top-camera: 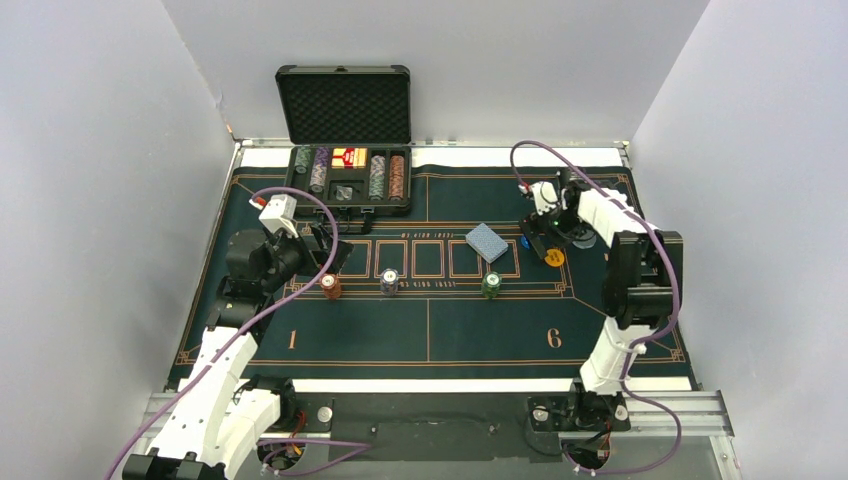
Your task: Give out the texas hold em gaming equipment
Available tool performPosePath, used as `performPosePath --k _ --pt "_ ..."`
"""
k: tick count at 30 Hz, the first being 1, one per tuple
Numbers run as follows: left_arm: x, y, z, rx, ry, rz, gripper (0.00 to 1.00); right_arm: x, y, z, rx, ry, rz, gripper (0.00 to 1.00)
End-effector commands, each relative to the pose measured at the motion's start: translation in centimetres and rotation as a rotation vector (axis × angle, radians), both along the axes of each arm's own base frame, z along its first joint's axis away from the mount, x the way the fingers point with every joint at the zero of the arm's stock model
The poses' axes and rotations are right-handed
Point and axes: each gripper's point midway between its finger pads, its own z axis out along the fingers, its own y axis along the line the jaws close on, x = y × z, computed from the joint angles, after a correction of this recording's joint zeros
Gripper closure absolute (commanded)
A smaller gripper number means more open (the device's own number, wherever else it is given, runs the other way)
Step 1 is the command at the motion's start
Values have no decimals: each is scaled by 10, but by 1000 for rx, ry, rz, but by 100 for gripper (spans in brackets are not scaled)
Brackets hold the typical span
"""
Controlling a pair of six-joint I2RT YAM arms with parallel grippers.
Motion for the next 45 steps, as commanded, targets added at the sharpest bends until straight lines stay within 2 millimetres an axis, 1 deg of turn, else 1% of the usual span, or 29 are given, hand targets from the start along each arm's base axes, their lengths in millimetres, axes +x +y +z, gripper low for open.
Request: performPosePath --k 1,5,9,10,13,16,20,24,30,32,33,35,36,38,41,45 --pt "3 -3 14 -16 -60 -18 2 31 13 10 -45 -74 -5 16" --pt "4 -2 12 -14 -53 -16 1 45 18 -3 -65 -43 -14 16" --pt "5 -1 10 -11 -49 -11 1 55 18 -10 -83 -30 -18 16" --pt "5 -1 10 -11 -48 -10 1 55 18 -13 -86 -21 -20 16" --pt "5 -1 10 -11 -45 -11 1 59 19 -16 -91 -10 -23 16" --pt "5 -1 9 -11 -43 -13 1 56 21 -23 -84 15 -21 17" --pt "5 -1 9 -11 -45 -12 1 51 22 -31 -80 47 -17 27" --pt "5 -1 10 -11 -47 -11 1 46 23 -37 -93 65 -7 35" --pt "5 -1 10 -11 -48 -13 1 46 24 -38 -123 54 -2 46" --pt "5 -1 10 -11 -49 -12 1 46 25 -38 -123 53 -1 48" --pt "5 -1 11 -12 -49 -13 1 46 26 -38 -117 55 2 48" --pt "5 -1 10 -11 -49 -12 1 47 28 -37 -114 55 6 44" --pt "5 -1 10 -11 -47 -11 1 47 30 -37 -114 55 10 37" --pt "5 -1 9 -11 -45 -11 1 49 31 -35 -112 50 12 31" --pt "6 -1 9 -11 -44 -12 1 50 32 -34 -108 49 15 30" --pt "6 -1 8 -11 -39 -12 1 50 37 -36 -87 59 28 35"
